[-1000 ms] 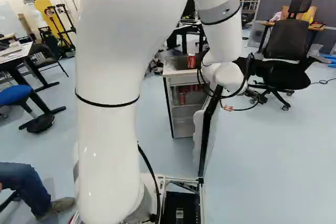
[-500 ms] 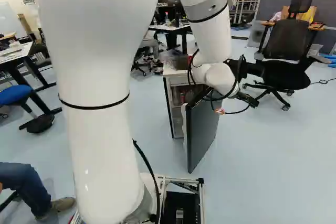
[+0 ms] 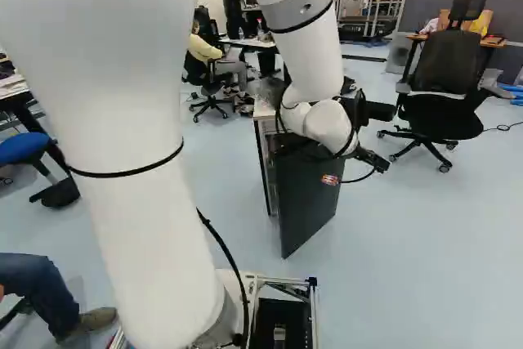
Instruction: Grab a drink from the fridge
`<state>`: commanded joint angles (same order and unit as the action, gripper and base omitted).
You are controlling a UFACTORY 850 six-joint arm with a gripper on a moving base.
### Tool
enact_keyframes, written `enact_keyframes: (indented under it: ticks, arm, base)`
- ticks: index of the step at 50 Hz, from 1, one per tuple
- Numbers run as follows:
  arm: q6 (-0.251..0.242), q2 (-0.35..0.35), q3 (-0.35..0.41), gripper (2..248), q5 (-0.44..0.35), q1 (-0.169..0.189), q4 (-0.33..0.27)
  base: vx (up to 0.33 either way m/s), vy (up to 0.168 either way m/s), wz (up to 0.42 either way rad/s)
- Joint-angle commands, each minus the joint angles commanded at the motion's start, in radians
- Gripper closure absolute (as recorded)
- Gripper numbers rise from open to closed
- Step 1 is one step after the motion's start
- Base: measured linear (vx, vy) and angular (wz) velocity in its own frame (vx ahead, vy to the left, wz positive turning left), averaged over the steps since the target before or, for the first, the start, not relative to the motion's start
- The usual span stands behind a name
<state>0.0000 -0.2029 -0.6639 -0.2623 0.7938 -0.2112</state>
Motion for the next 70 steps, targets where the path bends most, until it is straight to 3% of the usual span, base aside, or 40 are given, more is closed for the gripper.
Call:
enact_keyframes:
  ticks: [35,55,70]
  arm:
    - [0.000,0.073,0.084,3,0.000,-0.018,-0.342]
    - [0.000,0.077,0.089,3,0.000,-0.022,-0.553]
    - [0.000,0.030,0.074,3,0.000,-0.022,-0.701]
  base:
    - [0.000,0.000,0.000]
    - [0.000,0.000,0.000]
    - [0.000,0.000,0.000]
